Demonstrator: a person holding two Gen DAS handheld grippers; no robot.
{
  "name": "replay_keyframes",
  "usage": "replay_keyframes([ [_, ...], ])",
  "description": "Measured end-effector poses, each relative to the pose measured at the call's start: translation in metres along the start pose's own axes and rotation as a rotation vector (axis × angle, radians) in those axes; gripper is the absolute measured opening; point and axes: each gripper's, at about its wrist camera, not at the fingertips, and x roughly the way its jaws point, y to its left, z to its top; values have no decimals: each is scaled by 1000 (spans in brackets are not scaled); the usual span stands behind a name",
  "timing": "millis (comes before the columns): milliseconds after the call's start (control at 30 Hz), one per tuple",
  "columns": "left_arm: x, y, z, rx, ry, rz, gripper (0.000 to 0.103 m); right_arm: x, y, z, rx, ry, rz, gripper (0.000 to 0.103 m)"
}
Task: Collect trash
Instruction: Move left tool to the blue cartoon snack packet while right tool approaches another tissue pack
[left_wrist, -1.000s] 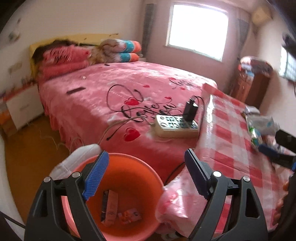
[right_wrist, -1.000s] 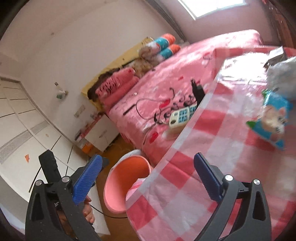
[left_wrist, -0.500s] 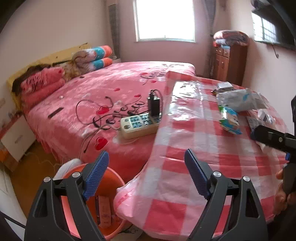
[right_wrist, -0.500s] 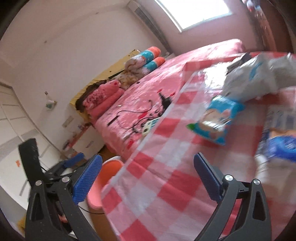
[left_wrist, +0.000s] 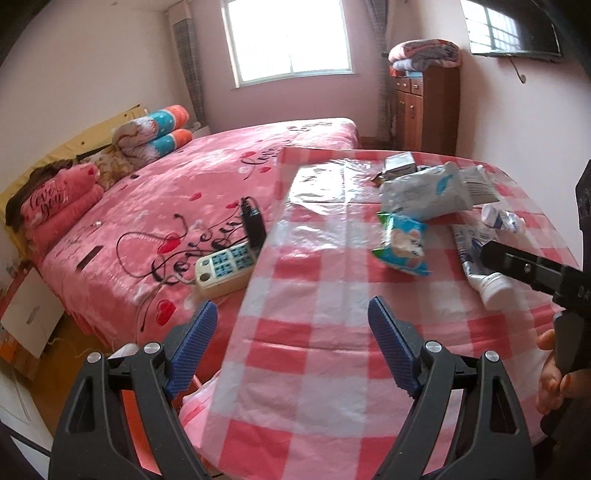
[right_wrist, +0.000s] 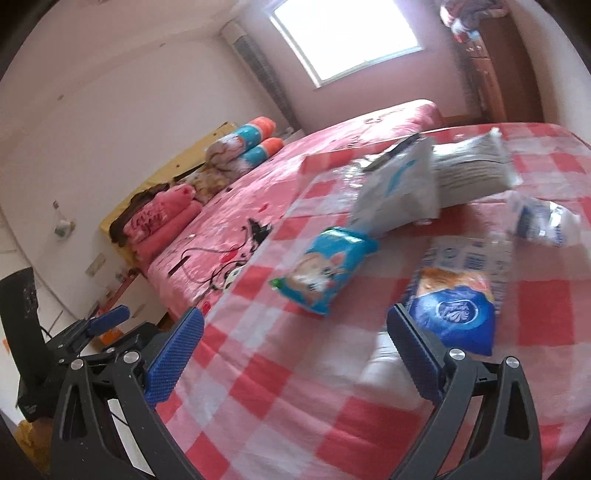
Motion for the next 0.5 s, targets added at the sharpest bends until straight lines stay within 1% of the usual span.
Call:
replay_keyframes([
  [233, 16, -32, 18, 28, 30, -48, 84, -24, -38, 14, 78, -52, -63, 98],
  [500, 49, -78, 42, 147, 58, -94, 84, -45, -86, 27, 153, -78, -145, 98],
])
